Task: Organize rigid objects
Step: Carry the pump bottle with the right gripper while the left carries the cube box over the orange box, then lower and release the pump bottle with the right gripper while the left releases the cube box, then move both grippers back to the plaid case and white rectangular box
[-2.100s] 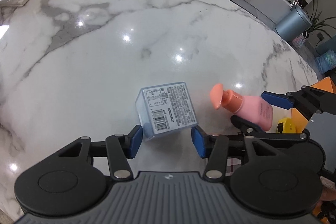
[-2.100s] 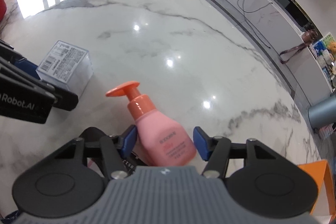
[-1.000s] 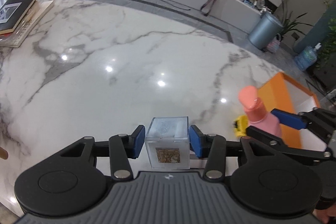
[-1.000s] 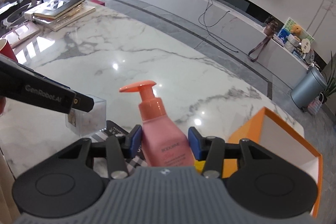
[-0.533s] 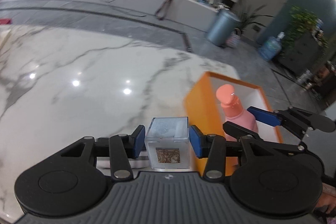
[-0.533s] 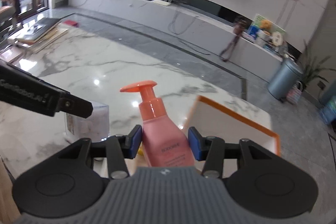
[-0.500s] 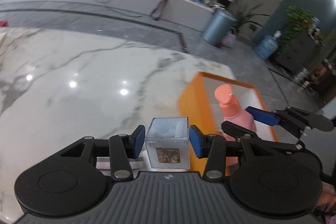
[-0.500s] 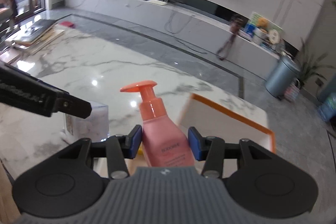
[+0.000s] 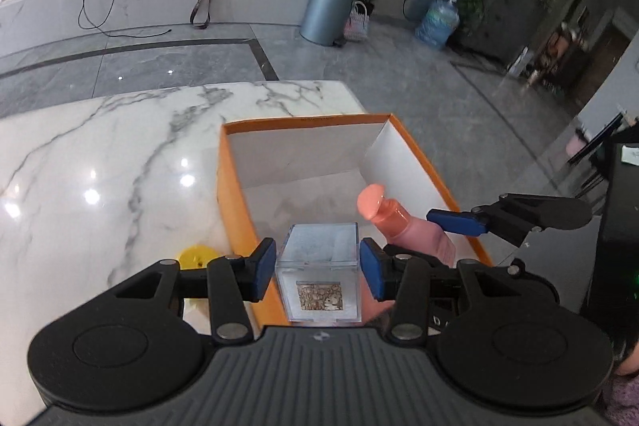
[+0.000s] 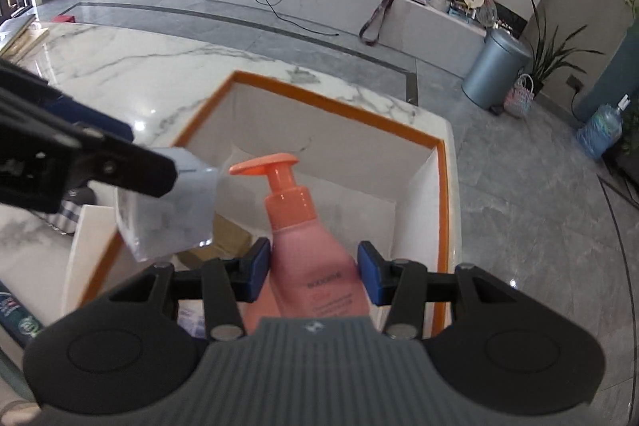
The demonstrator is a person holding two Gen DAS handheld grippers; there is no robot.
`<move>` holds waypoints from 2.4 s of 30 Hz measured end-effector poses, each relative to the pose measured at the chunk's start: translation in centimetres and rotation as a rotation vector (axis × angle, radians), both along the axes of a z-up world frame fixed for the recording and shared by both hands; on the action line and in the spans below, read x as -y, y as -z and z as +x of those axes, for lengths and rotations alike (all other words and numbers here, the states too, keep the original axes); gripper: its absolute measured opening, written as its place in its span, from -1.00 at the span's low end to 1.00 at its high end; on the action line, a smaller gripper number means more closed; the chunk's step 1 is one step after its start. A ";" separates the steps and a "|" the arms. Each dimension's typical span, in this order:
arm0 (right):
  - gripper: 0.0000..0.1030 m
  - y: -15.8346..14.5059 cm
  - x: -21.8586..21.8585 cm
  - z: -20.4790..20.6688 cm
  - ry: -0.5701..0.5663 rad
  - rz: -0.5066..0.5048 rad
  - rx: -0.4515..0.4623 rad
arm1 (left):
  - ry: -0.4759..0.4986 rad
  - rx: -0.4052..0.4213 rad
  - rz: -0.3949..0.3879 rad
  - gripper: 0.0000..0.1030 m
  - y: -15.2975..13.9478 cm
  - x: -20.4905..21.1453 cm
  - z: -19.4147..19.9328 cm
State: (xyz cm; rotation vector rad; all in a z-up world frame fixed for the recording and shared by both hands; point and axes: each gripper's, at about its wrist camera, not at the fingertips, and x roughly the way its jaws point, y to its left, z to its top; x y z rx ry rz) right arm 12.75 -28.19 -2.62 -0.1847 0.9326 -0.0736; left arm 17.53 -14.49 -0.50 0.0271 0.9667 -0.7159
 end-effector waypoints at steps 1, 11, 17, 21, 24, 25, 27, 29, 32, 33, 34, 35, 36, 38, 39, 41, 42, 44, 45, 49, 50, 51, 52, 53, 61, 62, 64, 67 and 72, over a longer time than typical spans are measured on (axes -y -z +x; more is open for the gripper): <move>-0.06 0.4 0.3 0.6 0.002 -0.003 -0.002 | 0.002 0.007 0.011 0.02 0.3 0.6 0.5; -0.06 4.2 1.8 5.5 0.016 -0.005 -0.005 | 0.004 0.066 0.135 0.02 2.8 4.5 4.4; -0.06 5.8 2.1 7.5 0.028 0.022 -0.008 | 0.032 0.077 0.202 0.02 4.2 5.7 4.9; -0.07 6.7 2.3 8.1 0.041 0.058 -0.024 | 0.066 0.134 0.255 0.02 4.8 6.7 4.4; -0.10 7.1 2.7 8.6 0.058 0.058 -0.032 | 0.079 0.152 0.277 0.02 5.2 7.2 4.4; -0.12 7.2 2.8 8.6 0.060 0.058 -0.037 | 0.078 0.142 0.276 0.02 5.3 7.2 4.5; -0.20 7.3 2.9 8.6 0.061 0.050 -0.036 | 0.074 0.122 0.275 0.02 5.5 7.3 4.7; -0.22 7.3 2.8 8.5 0.054 0.045 -0.036 | 0.077 0.138 0.291 0.02 5.6 7.6 4.6; -0.35 7.2 2.7 8.4 0.040 0.057 -0.040 | 0.081 0.149 0.297 0.04 5.7 7.6 4.6; -0.35 7.3 2.7 8.4 0.035 0.057 -0.038 | 0.082 0.151 0.297 0.05 5.7 7.5 4.5; -0.34 7.3 2.7 8.4 0.031 0.055 -0.038 | 0.081 0.154 0.296 0.07 5.7 7.5 4.6; -0.34 7.3 2.6 8.4 0.030 0.057 -0.039 | 0.082 0.156 0.293 0.11 5.7 7.5 4.6; -0.34 7.3 2.6 8.5 0.029 0.058 -0.040 | 0.083 0.162 0.290 0.11 5.7 7.5 4.5; -0.34 7.2 2.7 8.3 0.022 0.059 -0.039 | 0.087 0.167 0.285 0.11 5.7 7.4 4.5; -0.34 7.2 2.7 8.3 0.021 0.062 -0.038 | 0.087 0.167 0.278 0.12 5.7 7.2 4.5; -0.32 7.1 2.8 8.3 0.020 0.062 -0.036 | 0.087 0.166 0.262 0.16 5.6 7.1 4.3; -0.30 7.1 2.8 8.2 0.019 0.059 -0.036 | 0.086 0.163 0.254 0.18 5.6 7.0 4.2; -0.22 7.1 2.7 8.1 0.013 0.054 -0.036 | 0.088 0.156 0.232 0.24 5.5 6.8 4.3; -0.12 7.1 2.7 8.0 0.012 0.054 -0.035 | 0.090 0.154 0.228 0.25 5.4 6.9 4.3; 0.00 6.8 2.7 7.8 0.015 0.047 -0.021 | 0.082 0.158 0.205 0.53 5.0 6.5 4.1; 0.05 6.7 2.7 7.8 0.017 0.047 -0.017 | 0.070 0.162 0.204 0.54 4.8 6.4 4.0; 0.13 6.6 2.7 7.7 0.020 0.046 -0.014 | 0.069 0.164 0.192 0.54 4.6 6.3 4.0; 0.18 6.5 2.7 7.6 0.022 0.044 -0.010 | 0.067 0.159 0.181 0.54 4.4 6.0 3.9; 0.27 6.4 2.7 7.5 0.024 0.041 -0.005 | 0.064 0.154 0.168 0.54 4.2 5.8 3.8; 0.69 5.1 1.7 6.4 0.021 -0.025 0.029 | -0.004 0.135 0.074 0.54 1.8 2.9 3.3; 0.70 4.9 1.6 6.2 0.020 -0.025 0.032 | -0.008 0.141 0.069 0.54 1.4 2.6 3.1; 0.73 4.6 1.2 5.6 0.011 -0.031 0.033 | -0.016 0.153 0.062 0.54 0.8 1.9 2.8; 0.73 4.2 0.4 4.7 -0.003 -0.054 0.036 | -0.020 0.157 0.058 0.53 0.0 0.9 2.4; 0.63 2.3 -0.7 3.6 -0.028 -0.021 0.058 | -0.019 0.137 0.073 0.48 -0.8 -0.9 1.8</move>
